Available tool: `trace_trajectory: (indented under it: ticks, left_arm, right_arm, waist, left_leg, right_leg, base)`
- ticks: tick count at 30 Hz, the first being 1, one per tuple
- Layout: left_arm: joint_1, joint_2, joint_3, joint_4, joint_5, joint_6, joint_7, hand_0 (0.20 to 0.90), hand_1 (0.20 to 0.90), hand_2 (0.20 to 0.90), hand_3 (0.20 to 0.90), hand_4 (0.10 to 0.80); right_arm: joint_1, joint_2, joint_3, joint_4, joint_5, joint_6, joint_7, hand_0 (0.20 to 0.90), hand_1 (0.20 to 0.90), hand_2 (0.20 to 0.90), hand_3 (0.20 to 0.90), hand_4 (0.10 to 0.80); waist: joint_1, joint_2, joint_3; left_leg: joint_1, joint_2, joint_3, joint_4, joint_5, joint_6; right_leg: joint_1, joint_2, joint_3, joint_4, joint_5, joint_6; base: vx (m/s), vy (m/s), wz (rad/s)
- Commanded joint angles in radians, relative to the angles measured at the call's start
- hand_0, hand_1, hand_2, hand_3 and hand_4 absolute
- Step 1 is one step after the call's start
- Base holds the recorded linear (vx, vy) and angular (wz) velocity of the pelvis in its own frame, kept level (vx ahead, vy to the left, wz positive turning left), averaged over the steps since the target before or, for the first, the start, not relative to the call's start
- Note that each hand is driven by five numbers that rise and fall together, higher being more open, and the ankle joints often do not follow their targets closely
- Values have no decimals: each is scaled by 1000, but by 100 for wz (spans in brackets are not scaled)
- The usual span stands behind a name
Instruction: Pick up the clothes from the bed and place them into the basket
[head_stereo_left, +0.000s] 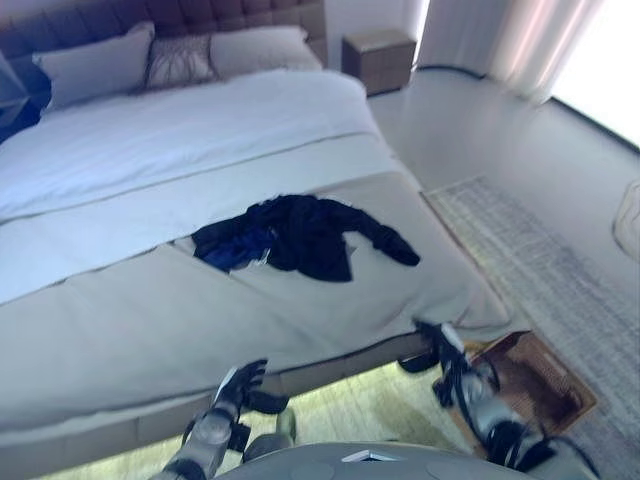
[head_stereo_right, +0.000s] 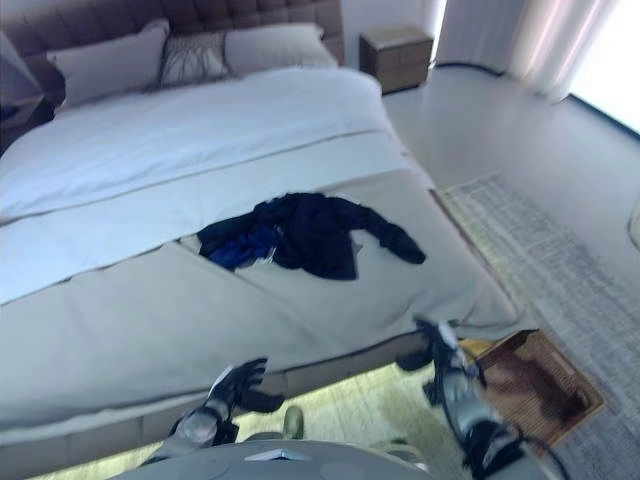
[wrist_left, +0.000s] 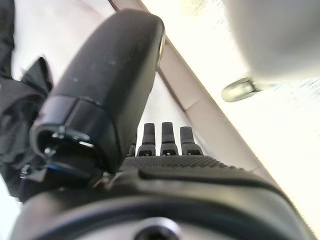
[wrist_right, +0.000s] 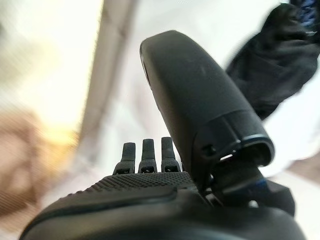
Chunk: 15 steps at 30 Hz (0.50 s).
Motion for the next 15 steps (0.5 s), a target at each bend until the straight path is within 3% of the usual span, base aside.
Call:
trace_trajectory:
  ticks: [1,4,5,7,8,11,15]
  left_arm:
    - [-84,116,-1,-90,-3,-30,-27,900,900,900,900,800]
    - [-48,146,-9,-144,-37,-35,-15,900,900,900,900,800]
    - [-59,158,-12,-173,-84,-38,-14,900,900,900,900,800]
    - [-131,165,-33,-205,-124,-51,-14,900,900,900,900,800]
    - [-171,159,-54,-242,-168,-69,3,900,900,900,900,800]
    - [-179,162,-57,-327,-174,-123,30,900,900,900,900,800]
    - [-177,207,-65,-495,-237,-193,69,900,900,900,900,800]
  right_arm:
    - [-172,-50,-20,-170,-85,-6,-47,900,900,900,900,800]
    - [-236,-115,-11,-219,-59,30,-28,900,900,900,900,800]
    - [-319,-133,1,-215,-24,70,-27,900,900,900,900,800]
    - [-475,-172,-6,-126,-12,69,-33,900,900,900,900,800]
    - [-582,-207,-4,-63,-19,71,-29,900,900,900,900,800]
    - [-660,-246,19,-45,-38,85,-35,900,900,900,900,800]
    - [-749,-295,52,-45,28,130,-77,900,900,900,900,800]
  waist:
    - [44,-41,55]
    - [41,-48,78]
    - [35,-52,102]
    - [34,-45,141]
    - [53,-40,167]
    - [81,-27,210]
    - [111,-1,262]
  left_leg:
    - [21,-62,39,186,-225,75]
    - [40,-64,25,195,-241,68]
    - [35,-64,4,214,-253,54]
    - [-42,-68,-19,265,-270,50]
    - [-134,-75,-21,329,-264,44]
    - [-218,-70,-11,390,-258,29]
    - [-327,-84,-45,428,-242,27]
  right_leg:
    - [-185,-39,35,413,21,-9]
    - [-261,-32,42,431,73,3]
    - [-302,-25,56,370,75,-1]
    - [-348,-7,95,298,36,-20]
    - [-353,-5,72,296,10,-32]
    - [-377,-29,15,325,-13,-43]
    - [-482,-41,-12,396,-38,-59]
  base:
    - [79,144,15]
    - [135,-20,15]
    - [-27,-146,26]
    - [-248,-161,52]
    - [-286,-147,102]
    - [-138,-87,115]
    - [-115,-23,30]
